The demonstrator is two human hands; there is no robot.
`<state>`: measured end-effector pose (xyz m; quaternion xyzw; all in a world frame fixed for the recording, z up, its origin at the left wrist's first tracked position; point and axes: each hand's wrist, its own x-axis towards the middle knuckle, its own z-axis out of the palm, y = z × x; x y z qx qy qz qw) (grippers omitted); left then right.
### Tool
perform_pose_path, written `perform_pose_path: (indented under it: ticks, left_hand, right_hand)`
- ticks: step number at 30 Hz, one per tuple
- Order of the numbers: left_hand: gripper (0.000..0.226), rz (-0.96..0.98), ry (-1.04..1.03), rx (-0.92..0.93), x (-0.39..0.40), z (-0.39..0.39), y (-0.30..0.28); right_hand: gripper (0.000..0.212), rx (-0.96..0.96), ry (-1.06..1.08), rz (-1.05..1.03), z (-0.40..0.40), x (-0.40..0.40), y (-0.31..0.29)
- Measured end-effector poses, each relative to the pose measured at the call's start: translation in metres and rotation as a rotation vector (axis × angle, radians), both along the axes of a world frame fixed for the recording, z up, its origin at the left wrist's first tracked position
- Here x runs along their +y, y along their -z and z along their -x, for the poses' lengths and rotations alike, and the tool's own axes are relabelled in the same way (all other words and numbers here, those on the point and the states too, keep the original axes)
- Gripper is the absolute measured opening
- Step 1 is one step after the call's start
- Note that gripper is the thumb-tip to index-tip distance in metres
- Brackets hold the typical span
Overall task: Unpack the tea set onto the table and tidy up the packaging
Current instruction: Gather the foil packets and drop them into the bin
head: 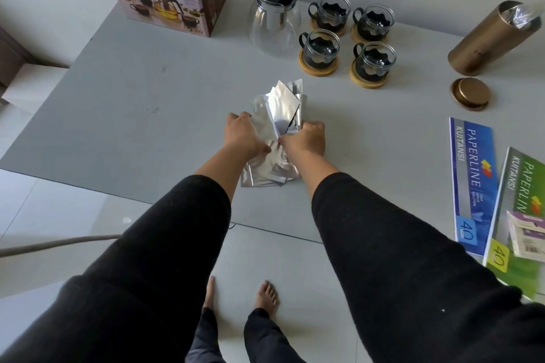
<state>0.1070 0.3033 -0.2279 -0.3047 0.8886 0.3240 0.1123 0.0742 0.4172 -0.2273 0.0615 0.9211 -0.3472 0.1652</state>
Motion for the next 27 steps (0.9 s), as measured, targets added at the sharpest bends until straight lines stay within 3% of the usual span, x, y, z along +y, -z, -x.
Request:
perform_pose_path:
  ticks: [3, 7, 17, 21, 24, 27]
  left_hand:
    - [0.086, -0.013, -0.012, 0.037, 0.001, -0.003, 0.004]
    - [0.081, -0.022, -0.004, 0.084, 0.001, -0.008, 0.007]
    - [0.078, -0.054, -0.02, 0.117, 0.0, -0.012, 0.013]
    - [0.08, -0.015, 0.094, 0.095, -0.002, -0.014, 0.009]
    - [0.08, -0.069, 0.116, 0.113, -0.005, -0.016, 0.007]
    - [0.081, -0.141, 0.095, 0.146, -0.007, -0.019, 0.003]
  right_hand:
    - [0.048, 0.023, -0.02, 0.025, 0.001, 0.0, 0.001]
    - [0.034, -0.006, -0.046, 0.031, 0.003, 0.0, -0.001]
    - [0.035, -0.082, -0.045, 0.142, 0.001, 0.002, -0.003]
    - [0.015, -0.115, 0.044, 0.298, -0.003, 0.009, -0.003]
    - [0.028, -0.18, 0.107, 0.436, -0.008, 0.015, -0.002]
    - [0.027, -0.192, 0.117, 0.529, -0.008, 0.018, -0.005]
